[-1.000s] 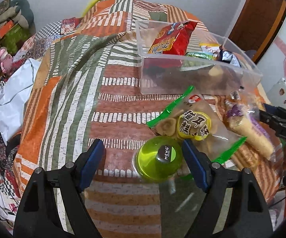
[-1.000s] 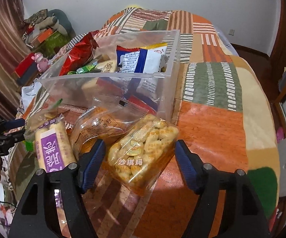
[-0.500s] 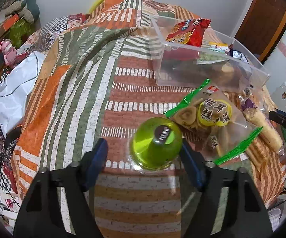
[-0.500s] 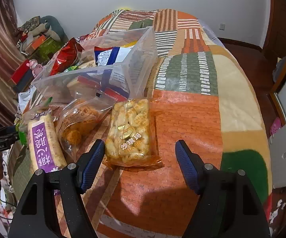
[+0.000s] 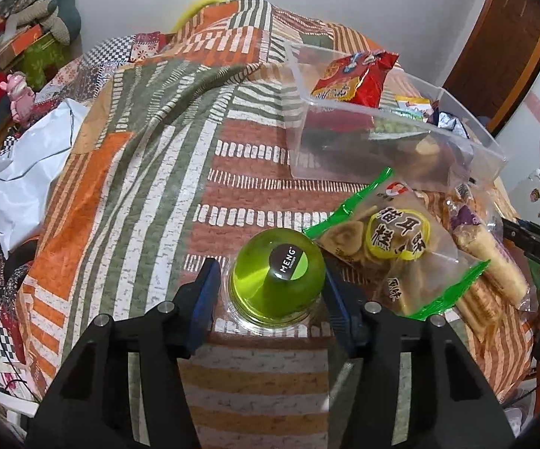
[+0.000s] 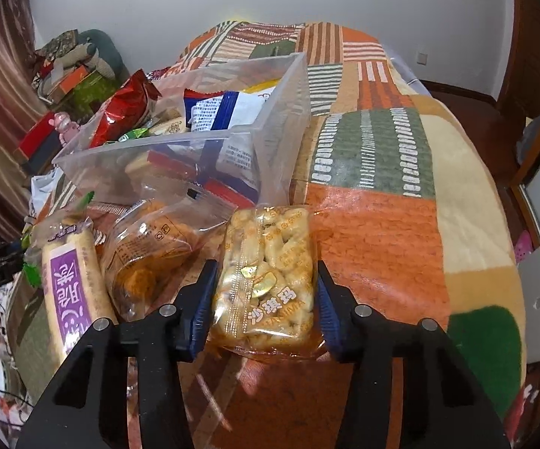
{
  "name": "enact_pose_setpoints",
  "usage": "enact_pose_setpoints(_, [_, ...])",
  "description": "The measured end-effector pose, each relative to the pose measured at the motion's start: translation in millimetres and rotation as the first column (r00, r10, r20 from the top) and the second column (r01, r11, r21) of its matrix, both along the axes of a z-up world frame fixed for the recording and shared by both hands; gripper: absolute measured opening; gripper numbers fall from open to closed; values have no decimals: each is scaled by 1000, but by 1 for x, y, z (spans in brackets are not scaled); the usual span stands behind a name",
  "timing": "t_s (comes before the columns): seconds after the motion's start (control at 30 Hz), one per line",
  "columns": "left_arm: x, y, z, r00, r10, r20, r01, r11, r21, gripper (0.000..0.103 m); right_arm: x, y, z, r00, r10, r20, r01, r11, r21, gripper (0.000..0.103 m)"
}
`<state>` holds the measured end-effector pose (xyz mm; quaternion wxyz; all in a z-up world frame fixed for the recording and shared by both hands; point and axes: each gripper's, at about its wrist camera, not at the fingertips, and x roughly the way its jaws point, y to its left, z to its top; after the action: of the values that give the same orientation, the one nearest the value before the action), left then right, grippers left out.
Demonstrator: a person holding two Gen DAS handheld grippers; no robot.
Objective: Organize snacks
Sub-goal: 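Grasp green-lidded jar with left tool while right tool grasps wrapped pastry pack, then place jar into clear box with left tool while right tool drops pastry pack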
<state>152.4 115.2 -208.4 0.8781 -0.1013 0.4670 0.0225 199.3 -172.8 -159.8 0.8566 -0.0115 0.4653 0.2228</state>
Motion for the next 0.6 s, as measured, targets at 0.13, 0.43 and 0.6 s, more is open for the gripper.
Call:
enact_pose_setpoints(0.13, [-2,2,10,1000,7,26,-7,1000,0,54,-4,-12,9,1000,-25,14,25,999,30,45])
enact_pose_setpoints(0.43, [0,-2,48,993,-9,114,8,1000,15,54,-11,-20,47,993,-54,105,44,995,89,45])
enact_pose_setpoints(0.6, [12,-4,67,988,-18,153,18,1000,1,54,-5,-4,71,985,-30,170,10,993,115,45])
